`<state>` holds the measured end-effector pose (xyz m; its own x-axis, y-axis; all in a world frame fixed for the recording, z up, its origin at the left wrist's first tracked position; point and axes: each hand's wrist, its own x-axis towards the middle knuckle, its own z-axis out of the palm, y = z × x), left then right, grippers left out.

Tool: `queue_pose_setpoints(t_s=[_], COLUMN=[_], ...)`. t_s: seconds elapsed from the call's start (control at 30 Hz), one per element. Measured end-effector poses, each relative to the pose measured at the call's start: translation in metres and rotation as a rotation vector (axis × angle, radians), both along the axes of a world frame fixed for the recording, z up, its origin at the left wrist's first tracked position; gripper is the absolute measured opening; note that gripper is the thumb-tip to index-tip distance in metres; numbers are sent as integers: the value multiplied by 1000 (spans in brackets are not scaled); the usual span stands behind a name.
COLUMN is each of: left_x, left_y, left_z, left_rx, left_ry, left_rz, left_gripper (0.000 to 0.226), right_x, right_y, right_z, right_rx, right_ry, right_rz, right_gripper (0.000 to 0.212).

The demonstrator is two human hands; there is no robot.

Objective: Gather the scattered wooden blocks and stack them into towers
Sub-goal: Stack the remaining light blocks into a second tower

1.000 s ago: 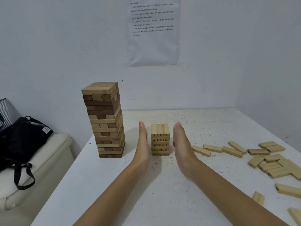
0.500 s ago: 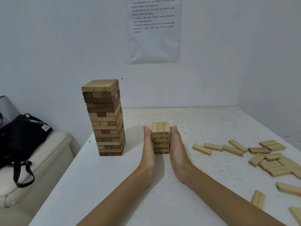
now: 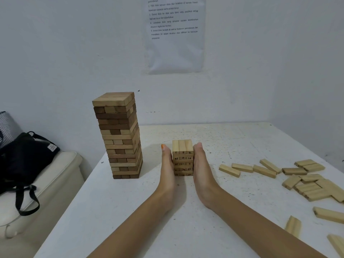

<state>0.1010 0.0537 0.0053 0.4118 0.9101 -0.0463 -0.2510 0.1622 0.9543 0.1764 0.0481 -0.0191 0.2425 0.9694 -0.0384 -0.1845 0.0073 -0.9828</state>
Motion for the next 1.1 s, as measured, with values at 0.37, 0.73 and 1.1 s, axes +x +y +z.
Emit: queue_pose_setpoints(t_s=[0.37,0.73,1.1], left_x=[-6,-12,30], left_y=[6,4,-13], left_z=[-2,9,-4], left_rx=[121,465,1053], left_ry=[103,134,372], left_rz=[17,159,81], left_gripper=[48,49,32], right_x=[-3,5,107], right_y=[-6,-12,-61], right_z=[12,38,66], right_rx=[32,82,88], right_ry=[-81,-142,-591], right_rz=[-16,-194,-374], right_gripper=[47,52,31])
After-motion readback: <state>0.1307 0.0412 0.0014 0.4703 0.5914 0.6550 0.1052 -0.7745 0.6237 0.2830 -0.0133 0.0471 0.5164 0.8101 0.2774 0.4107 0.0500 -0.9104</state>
